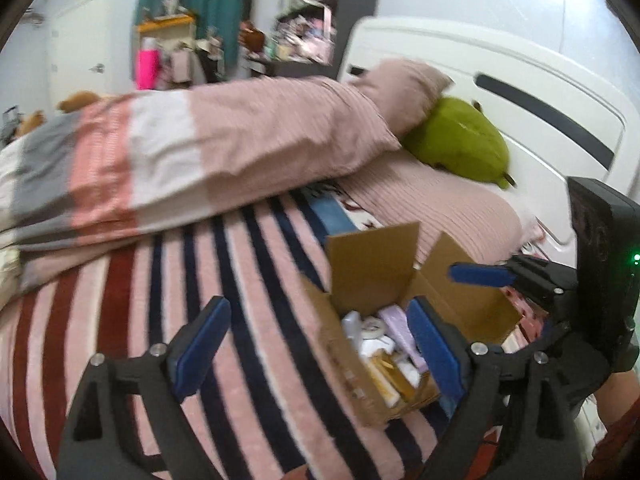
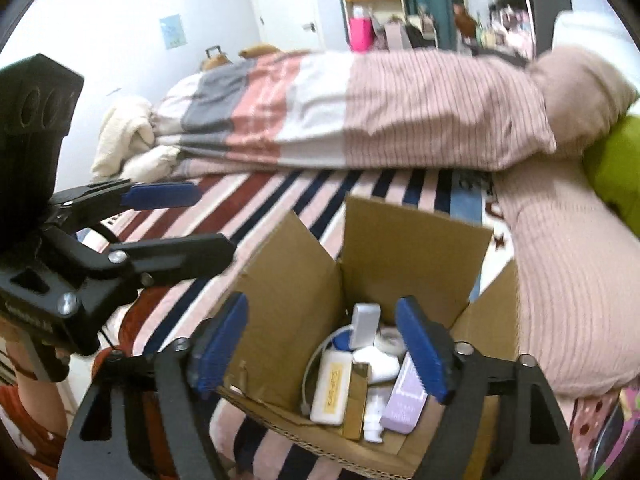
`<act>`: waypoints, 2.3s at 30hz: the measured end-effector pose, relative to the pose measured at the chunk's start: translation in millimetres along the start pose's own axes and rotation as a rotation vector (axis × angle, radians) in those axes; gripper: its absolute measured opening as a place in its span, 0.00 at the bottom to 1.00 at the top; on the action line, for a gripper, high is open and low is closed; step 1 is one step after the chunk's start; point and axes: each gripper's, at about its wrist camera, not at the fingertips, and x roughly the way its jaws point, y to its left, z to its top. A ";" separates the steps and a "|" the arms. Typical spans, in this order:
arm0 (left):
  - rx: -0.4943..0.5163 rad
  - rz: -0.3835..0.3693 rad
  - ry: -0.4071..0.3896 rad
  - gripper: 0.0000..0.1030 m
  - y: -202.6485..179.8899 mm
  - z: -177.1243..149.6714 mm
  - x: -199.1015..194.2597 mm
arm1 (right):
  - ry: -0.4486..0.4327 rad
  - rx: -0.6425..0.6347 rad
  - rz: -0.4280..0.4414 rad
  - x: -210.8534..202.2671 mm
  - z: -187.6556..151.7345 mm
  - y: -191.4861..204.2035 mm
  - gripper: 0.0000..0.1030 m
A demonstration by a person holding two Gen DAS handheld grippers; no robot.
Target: Organize rigid objects
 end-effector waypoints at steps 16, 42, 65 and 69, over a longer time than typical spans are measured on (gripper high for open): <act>-0.112 0.174 -0.081 0.86 46.2 -33.4 -36.7 | -0.119 -0.104 0.072 -11.5 -8.2 33.4 0.90; -0.124 0.216 -0.095 0.86 52.0 -36.4 -43.7 | -0.134 -0.107 0.072 -18.0 -8.1 40.5 0.90; -0.134 0.243 -0.099 0.86 55.6 -39.6 -45.5 | -0.137 -0.106 0.074 -17.3 -8.4 40.0 0.90; -0.137 0.245 -0.100 0.86 56.6 -40.2 -45.4 | -0.138 -0.107 0.075 -17.2 -8.5 40.2 0.90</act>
